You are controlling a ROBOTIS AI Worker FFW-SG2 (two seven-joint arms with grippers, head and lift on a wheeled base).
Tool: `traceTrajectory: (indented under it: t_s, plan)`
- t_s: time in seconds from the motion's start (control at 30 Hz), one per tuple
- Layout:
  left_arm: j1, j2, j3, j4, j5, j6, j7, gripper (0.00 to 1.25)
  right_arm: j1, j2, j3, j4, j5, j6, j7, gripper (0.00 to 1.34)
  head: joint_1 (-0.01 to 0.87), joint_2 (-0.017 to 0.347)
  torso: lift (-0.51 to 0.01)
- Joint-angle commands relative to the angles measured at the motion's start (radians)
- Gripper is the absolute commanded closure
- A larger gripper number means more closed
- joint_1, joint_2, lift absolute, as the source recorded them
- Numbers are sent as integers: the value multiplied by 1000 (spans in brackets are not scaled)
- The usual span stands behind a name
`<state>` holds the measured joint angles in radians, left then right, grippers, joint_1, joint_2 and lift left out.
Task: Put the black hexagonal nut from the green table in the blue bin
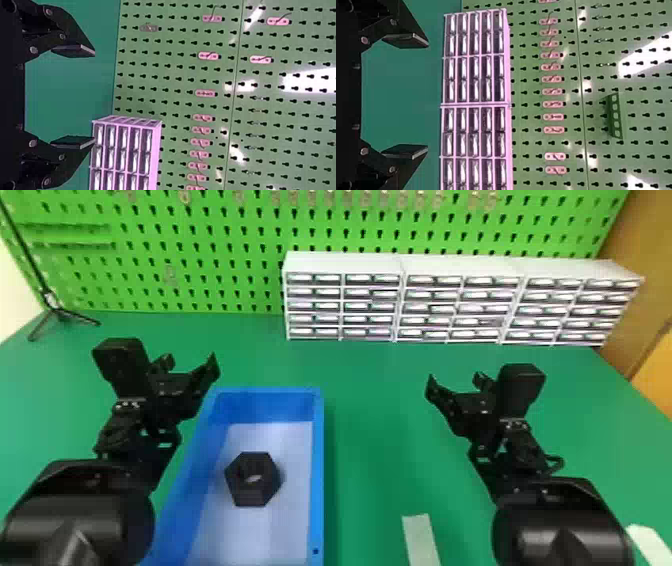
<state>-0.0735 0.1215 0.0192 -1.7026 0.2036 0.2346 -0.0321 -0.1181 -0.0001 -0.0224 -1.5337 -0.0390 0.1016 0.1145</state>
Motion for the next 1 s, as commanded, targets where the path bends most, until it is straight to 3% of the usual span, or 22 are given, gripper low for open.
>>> traceTrajectory:
  t_s: [0.0, 0.97]
  plan:
    - [6, 0, -8, 1, 0, 0, 0, 472, 5, -3, 7, -3, 10, -17, -10, 346, 686, 28, -96]
    - [14, -10, -21, 1, 5, -3, -2, 472, 14, -15, 24, -45, 45, 29, -16, 344, 686, 28, -96]
